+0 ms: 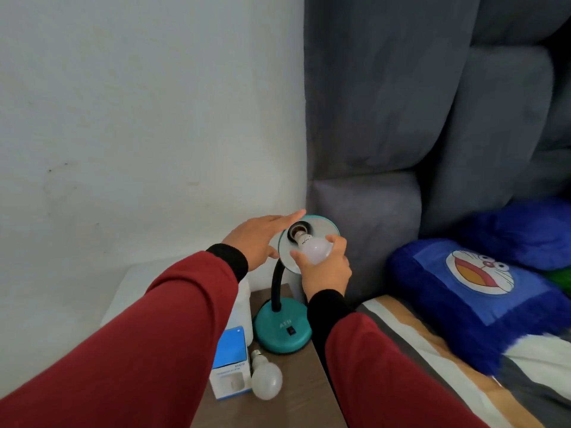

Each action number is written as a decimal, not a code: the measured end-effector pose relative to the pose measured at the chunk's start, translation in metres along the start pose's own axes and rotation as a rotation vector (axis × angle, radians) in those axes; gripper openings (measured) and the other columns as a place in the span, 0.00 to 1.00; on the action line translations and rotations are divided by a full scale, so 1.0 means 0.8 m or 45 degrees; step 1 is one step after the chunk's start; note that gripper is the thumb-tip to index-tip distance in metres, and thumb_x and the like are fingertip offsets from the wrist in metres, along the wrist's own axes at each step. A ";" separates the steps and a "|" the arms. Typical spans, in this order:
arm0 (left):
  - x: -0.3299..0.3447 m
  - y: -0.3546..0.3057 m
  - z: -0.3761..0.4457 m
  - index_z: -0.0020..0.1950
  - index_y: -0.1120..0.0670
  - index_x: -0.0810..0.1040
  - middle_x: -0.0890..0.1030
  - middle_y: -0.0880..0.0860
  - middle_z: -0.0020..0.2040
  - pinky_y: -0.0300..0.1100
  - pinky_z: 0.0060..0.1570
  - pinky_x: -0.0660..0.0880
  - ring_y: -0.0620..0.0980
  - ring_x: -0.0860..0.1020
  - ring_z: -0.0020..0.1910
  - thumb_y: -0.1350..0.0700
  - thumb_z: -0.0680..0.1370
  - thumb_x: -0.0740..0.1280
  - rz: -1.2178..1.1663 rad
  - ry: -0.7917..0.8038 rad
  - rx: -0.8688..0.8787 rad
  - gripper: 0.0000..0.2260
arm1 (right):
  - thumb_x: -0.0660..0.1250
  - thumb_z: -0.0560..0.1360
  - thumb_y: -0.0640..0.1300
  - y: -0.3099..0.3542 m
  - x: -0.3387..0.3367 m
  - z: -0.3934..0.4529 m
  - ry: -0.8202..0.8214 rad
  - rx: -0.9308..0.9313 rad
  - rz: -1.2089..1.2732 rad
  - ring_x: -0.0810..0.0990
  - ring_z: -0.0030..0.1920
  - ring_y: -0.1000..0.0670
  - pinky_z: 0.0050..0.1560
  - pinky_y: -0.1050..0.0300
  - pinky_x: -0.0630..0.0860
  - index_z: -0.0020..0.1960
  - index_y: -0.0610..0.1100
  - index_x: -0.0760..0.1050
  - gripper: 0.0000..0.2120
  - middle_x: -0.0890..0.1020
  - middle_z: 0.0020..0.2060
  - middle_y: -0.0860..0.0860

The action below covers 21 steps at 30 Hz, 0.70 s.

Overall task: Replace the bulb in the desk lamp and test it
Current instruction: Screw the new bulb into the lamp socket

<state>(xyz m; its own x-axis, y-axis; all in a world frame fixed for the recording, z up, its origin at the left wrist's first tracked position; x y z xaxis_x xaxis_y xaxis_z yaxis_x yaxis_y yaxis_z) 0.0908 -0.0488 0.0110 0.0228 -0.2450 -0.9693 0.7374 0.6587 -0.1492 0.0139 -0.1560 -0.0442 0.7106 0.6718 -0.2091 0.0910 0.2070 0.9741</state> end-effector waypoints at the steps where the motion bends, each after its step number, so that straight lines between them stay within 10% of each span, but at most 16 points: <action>1: 0.000 0.001 0.000 0.76 0.38 0.50 0.66 0.48 0.74 0.40 0.68 0.65 0.49 0.67 0.71 0.66 0.76 0.68 -0.003 0.007 -0.009 0.40 | 0.74 0.69 0.48 0.001 0.002 0.001 0.006 -0.006 0.001 0.72 0.61 0.40 0.59 0.53 0.70 0.66 0.47 0.64 0.30 0.73 0.62 0.40; 9: 0.002 0.005 -0.002 0.75 0.37 0.50 0.66 0.50 0.74 0.40 0.70 0.63 0.50 0.65 0.73 0.59 0.77 0.68 -0.122 0.063 -0.021 0.37 | 0.67 0.72 0.41 0.001 0.011 0.003 0.048 -0.069 -0.037 0.69 0.65 0.41 0.62 0.55 0.67 0.71 0.46 0.60 0.30 0.68 0.67 0.41; 16: 0.003 0.002 -0.001 0.75 0.38 0.51 0.67 0.50 0.74 0.41 0.69 0.64 0.52 0.67 0.72 0.60 0.77 0.68 -0.127 0.033 -0.048 0.36 | 0.71 0.70 0.54 -0.013 0.015 0.008 -0.015 0.102 0.072 0.75 0.59 0.44 0.51 0.57 0.71 0.63 0.41 0.68 0.28 0.74 0.60 0.43; 21: 0.003 -0.001 -0.003 0.76 0.38 0.51 0.67 0.50 0.74 0.41 0.69 0.65 0.52 0.68 0.71 0.60 0.77 0.68 -0.115 0.034 -0.051 0.36 | 0.69 0.71 0.56 -0.014 0.018 0.007 0.022 0.072 0.190 0.74 0.61 0.43 0.58 0.55 0.71 0.70 0.53 0.61 0.31 0.75 0.61 0.42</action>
<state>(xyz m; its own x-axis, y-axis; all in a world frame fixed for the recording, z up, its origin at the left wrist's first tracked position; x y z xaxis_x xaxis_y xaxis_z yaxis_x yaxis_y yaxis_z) 0.0887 -0.0478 0.0079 -0.0610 -0.2861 -0.9562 0.7080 0.6629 -0.2435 0.0267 -0.1527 -0.0576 0.7069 0.7045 -0.0625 0.0247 0.0637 0.9977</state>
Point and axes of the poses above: each hand's wrist, its own z-axis towards the middle knuckle, its own x-axis out of the palm, y = z × x, the point moved 4 cm from there along z, towards the middle knuckle
